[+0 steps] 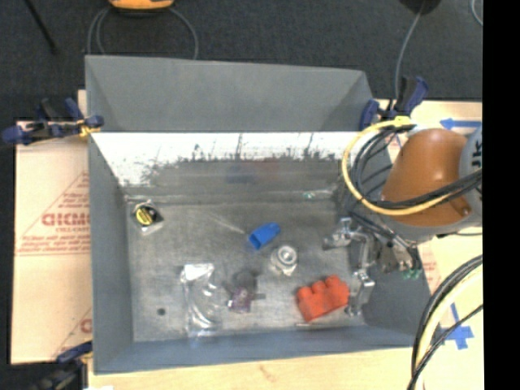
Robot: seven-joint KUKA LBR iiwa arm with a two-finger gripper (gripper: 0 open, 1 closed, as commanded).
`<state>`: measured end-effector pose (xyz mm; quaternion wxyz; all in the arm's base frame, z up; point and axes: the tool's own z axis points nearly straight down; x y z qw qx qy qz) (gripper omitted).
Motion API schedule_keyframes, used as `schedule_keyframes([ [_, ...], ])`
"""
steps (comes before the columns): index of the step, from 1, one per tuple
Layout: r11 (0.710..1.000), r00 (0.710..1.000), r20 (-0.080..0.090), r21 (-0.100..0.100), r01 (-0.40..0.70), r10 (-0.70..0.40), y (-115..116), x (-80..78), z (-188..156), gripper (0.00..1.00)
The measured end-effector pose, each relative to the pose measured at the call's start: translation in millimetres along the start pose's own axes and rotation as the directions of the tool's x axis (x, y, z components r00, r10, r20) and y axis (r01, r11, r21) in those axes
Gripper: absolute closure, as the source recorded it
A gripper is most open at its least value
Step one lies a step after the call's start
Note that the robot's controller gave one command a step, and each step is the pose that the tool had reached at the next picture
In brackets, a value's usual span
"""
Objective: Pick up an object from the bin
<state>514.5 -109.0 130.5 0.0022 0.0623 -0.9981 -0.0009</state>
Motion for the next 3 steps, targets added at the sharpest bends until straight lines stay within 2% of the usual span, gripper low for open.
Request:
schedule_keyframes([
  [1,0.953,0.952,0.014,0.011,0.304,-0.304,21.6,13.9,54.7,0.00],
  [2,0.951,0.951,0.021,0.013,0.309,-0.309,22.4,11.2,52.6,1.00],
  [3,0.798,0.798,0.008,0.013,0.603,-0.603,-1.8,11.9,-91.5,1.00],
])
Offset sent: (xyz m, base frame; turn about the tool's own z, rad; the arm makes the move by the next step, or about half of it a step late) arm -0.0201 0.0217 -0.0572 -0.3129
